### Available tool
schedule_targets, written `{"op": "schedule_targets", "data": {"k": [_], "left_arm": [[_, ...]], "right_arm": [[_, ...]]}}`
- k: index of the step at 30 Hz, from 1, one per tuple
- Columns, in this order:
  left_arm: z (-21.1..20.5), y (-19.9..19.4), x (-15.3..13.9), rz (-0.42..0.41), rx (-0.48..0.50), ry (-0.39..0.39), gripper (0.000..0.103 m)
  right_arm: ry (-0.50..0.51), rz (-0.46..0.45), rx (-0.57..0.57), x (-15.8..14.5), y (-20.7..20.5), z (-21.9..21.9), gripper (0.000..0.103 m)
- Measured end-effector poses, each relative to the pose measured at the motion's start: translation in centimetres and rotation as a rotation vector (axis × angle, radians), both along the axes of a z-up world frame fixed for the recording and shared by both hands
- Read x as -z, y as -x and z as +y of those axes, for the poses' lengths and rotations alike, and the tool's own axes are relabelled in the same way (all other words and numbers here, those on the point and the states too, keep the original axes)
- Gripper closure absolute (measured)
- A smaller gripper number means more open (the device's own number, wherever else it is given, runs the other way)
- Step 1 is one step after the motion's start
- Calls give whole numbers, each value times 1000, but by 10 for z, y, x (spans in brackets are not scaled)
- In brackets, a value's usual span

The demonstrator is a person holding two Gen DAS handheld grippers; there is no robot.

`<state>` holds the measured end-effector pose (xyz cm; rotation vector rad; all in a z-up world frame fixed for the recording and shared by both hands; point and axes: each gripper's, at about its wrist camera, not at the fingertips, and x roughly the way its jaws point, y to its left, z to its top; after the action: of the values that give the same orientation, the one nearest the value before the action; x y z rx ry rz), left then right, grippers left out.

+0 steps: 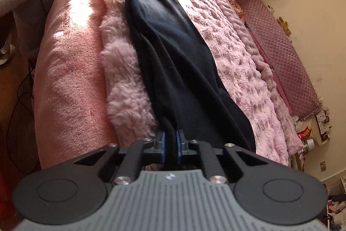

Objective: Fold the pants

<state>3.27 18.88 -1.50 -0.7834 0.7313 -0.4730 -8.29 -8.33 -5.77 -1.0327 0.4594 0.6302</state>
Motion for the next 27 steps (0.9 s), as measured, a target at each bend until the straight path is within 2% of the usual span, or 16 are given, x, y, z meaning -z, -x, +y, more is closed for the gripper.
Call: {"op": "schedule_targets", "data": {"k": [4,8,9,10,11,13,15,17,18,19,21,23,26,27], "left_arm": [[-44,-19,17,71,139,14,53],[-77,-27,42,151,232,-93,54],[-82,-25,45,147,238,-120,54],[-84,-24,46,141,242,-134,54],[-86,-23,47,139,243,-137,54],[-89,-21,49,148,242,-118,54],[-97,-21,48,142,273,-160,54],[-110,-18,37,87,311,-237,53],[-116,-16,32,63,342,-250,53],[-120,-16,29,55,371,-246,53],[-126,-15,25,59,437,-196,53],[-131,-17,22,50,480,-150,53],[-136,-21,23,35,514,-134,53],[-137,-23,25,37,533,-129,53]], "right_arm": [[59,-14,-53,-6,8,-7,101],[51,20,-30,-11,6,-18,103],[2,64,-2,-16,3,-23,102],[-67,114,15,-23,1,-29,95],[-164,172,27,-33,-2,-37,90],[-329,255,54,-49,-12,-51,89],[-440,302,96,-61,-27,-60,89],[-525,303,137,-70,-51,-69,89],[-549,301,151,-72,-62,-72,86],[-579,299,176,-74,-78,-78,78],[-622,305,221,-75,-110,-88,66],[-637,339,236,-72,-140,-94,66],[-641,362,207,-65,-183,-93,65],[-645,364,177,-62,-193,-90,58]]}}
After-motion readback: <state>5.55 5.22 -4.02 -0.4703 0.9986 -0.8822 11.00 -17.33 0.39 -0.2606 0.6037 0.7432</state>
